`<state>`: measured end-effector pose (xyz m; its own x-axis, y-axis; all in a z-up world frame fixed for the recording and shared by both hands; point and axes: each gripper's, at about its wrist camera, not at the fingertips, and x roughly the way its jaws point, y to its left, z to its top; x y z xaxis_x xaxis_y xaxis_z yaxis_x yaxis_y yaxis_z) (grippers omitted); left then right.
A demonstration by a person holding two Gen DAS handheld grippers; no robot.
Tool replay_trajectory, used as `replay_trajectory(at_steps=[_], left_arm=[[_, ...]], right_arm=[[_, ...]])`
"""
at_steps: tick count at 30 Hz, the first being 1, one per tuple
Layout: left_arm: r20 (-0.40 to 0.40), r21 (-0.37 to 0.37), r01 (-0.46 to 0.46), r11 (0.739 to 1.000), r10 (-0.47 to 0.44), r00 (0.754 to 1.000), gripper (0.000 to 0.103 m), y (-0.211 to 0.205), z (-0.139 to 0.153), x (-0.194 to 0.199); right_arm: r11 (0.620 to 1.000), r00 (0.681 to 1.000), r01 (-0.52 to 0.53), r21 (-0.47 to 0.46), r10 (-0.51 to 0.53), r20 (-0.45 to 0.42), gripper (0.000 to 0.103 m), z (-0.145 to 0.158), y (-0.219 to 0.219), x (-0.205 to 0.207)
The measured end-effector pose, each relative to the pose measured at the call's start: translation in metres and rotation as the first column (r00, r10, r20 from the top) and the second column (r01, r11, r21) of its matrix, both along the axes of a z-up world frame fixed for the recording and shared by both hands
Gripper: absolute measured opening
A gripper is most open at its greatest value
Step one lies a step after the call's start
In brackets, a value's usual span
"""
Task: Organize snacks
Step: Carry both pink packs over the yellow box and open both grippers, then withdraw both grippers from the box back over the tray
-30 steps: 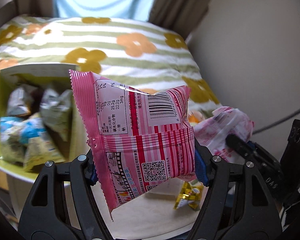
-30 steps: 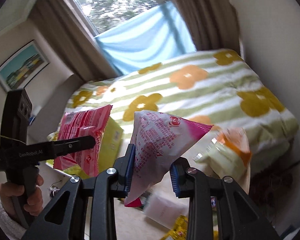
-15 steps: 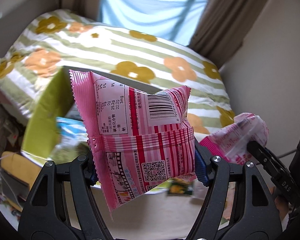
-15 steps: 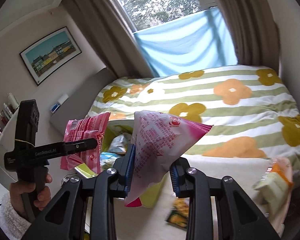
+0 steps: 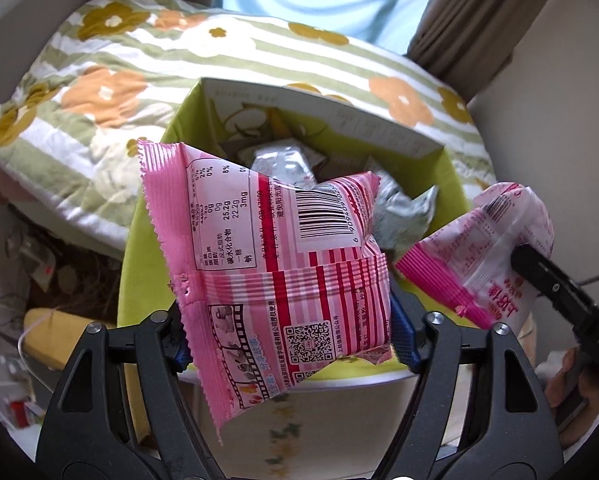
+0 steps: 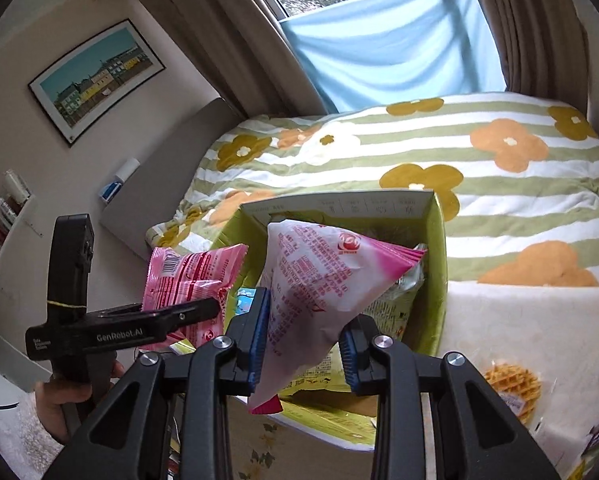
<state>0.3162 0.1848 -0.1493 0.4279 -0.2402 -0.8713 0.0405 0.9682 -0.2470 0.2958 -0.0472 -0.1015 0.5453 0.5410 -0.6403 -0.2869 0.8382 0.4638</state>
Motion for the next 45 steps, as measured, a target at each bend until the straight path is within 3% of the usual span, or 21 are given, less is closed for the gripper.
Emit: replay_trajectory(at_steps=[2,3,8,13,19,20,22,23,24,29,45], left_arm=[[0.003,0.017,0.015,1.000,-0.015,1.000,0.091,0.000,-0.005,0.001],[0.011,0.033,0.021,0.999,-0.021,1.000,0.102,0.000,-0.007,0.001],[0.024,0.044,0.026,0.999,-0.027,0.999,0.103,0.007,-0.011,-0.003],[0.043,0.051,-0.003,0.999,0.001,0.999,0.103,0.013,-0.008,-0.013],[0.072,0.038,-0.013,0.999,0.010,0.997,0.103,0.016,0.002,-0.021],[0.074,0.045,-0.012,0.999,0.009,0.997,0.103,0.015,0.003,-0.022],[0.077,0.057,-0.014,0.998,0.009,0.997,0.103,0.013,0.004,-0.023],[0.081,0.057,-0.014,0.998,0.009,0.997,0.103,0.013,0.004,-0.025],[0.085,0.054,-0.014,0.998,0.010,0.996,0.103,0.013,0.005,-0.026],[0.091,0.051,-0.010,0.999,0.005,0.996,0.103,0.012,0.008,-0.033],[0.125,0.057,0.045,0.997,-0.052,0.991,0.103,0.008,0.021,-0.042]], right_arm=[[1.000,1.000,0.022,-0.007,-0.022,-0.022,0.029,-0.006,0.003,0.000],[0.999,0.999,0.034,-0.012,-0.034,-0.031,0.029,-0.008,0.003,-0.001],[0.996,0.995,0.070,-0.056,-0.073,-0.065,0.029,-0.013,0.001,-0.004],[0.994,0.996,0.035,-0.106,-0.043,-0.081,0.029,-0.015,0.005,-0.007],[0.995,0.994,0.002,-0.103,-0.013,-0.110,0.030,-0.021,0.010,-0.003],[0.995,0.993,-0.002,-0.097,-0.009,-0.113,0.034,-0.021,0.010,-0.002],[0.990,0.993,0.005,-0.139,-0.021,-0.116,0.063,-0.021,0.013,-0.002],[0.987,0.995,0.009,-0.158,-0.025,-0.101,0.087,-0.019,0.015,-0.003],[0.986,0.996,0.006,-0.168,-0.021,-0.086,0.098,-0.018,0.016,-0.005],[0.976,1.000,-0.001,-0.216,0.001,0.001,0.102,-0.014,0.020,-0.014],[0.973,1.000,0.031,-0.229,-0.031,0.005,0.102,-0.005,0.024,-0.022]])
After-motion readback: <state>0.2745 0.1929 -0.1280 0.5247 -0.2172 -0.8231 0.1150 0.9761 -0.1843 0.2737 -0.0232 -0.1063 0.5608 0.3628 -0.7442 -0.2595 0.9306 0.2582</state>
